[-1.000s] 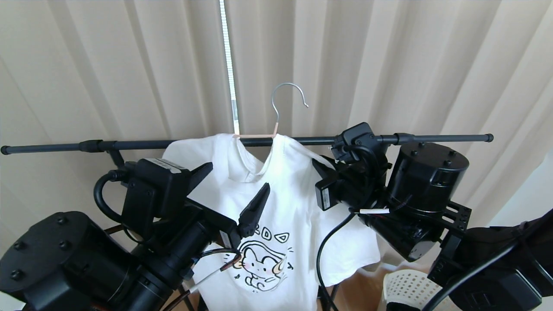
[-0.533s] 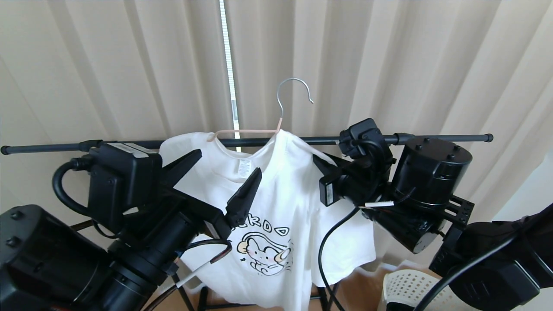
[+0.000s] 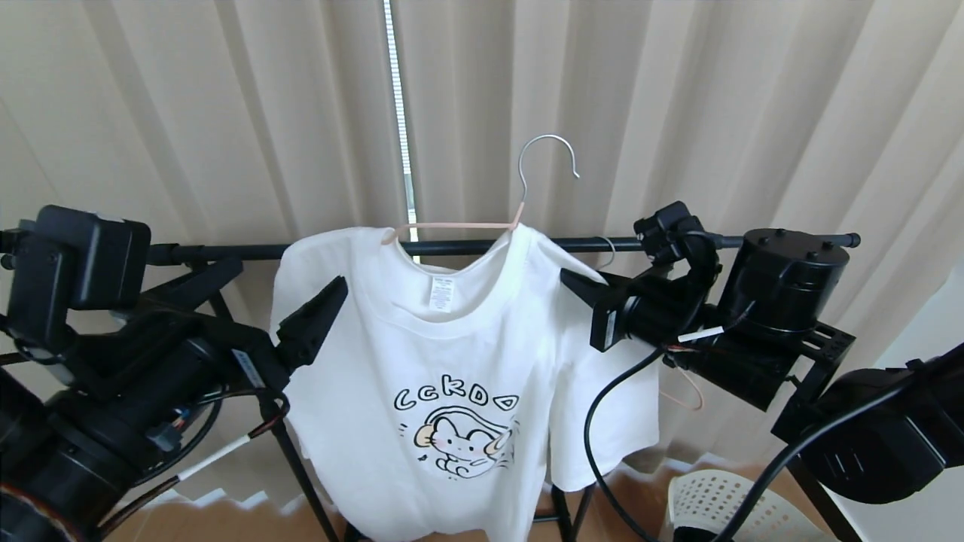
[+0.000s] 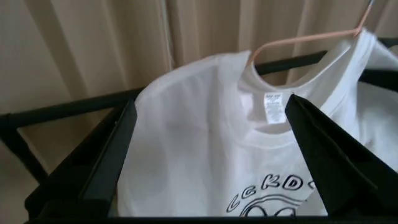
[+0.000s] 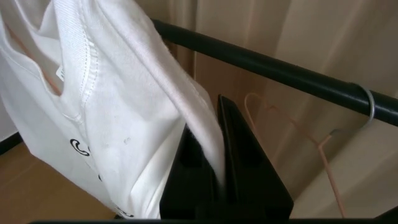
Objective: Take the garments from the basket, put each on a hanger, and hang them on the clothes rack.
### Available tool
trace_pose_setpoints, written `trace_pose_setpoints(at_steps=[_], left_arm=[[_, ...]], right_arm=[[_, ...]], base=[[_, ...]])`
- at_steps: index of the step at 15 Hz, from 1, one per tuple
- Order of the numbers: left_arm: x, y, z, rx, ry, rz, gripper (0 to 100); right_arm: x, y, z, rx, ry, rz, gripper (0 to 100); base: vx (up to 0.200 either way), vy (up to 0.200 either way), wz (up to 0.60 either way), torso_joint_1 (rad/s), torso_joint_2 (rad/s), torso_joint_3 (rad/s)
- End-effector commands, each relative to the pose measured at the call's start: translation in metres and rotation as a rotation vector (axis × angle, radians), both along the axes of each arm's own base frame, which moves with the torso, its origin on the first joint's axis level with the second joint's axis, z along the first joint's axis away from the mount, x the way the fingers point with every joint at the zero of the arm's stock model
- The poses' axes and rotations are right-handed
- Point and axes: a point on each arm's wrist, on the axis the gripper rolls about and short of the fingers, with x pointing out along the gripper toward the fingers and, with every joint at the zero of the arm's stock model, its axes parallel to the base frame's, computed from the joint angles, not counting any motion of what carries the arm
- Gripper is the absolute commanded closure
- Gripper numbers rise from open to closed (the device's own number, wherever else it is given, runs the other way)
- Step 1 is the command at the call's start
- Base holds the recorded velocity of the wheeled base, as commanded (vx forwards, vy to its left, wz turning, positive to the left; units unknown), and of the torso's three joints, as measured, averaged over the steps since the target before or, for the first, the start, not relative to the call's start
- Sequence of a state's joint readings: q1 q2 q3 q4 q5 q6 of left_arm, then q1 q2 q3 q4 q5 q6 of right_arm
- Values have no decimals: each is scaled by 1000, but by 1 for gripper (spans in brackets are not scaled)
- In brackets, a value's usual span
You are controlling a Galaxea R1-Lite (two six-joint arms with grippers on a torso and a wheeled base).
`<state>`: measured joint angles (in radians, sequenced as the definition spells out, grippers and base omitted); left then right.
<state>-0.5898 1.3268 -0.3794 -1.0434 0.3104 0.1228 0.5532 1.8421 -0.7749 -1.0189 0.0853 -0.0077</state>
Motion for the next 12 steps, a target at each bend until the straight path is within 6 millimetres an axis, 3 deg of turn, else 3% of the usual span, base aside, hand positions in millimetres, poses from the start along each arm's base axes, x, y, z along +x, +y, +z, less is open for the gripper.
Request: trace_pose_setpoints(at_steps=[1, 3, 7, 9, 12], left_arm=[[-24, 39, 41, -68, -18, 48, 0], [-25, 54, 44, -5, 105, 65, 0], [-21, 57, 47, 95, 278, -29, 0], [-7, 49, 50, 251, 338, -81, 0], [0, 27, 59, 334, 374, -253, 0]], right_arm=[[0, -7, 0, 1, 3, -2, 100], [-2, -14, -1, -2, 11, 38, 100], [-7, -26, -3, -14, 20, 111, 100], [-10, -30, -10, -59, 19, 152, 100], [-14, -32, -17, -93, 20, 196, 100]], base=[[0, 0, 0, 0, 0, 0], [0, 0, 0, 0, 0, 0], [0, 0, 0, 0, 0, 0], [0, 0, 0, 0, 0, 0], [0, 0, 0, 0, 0, 0]])
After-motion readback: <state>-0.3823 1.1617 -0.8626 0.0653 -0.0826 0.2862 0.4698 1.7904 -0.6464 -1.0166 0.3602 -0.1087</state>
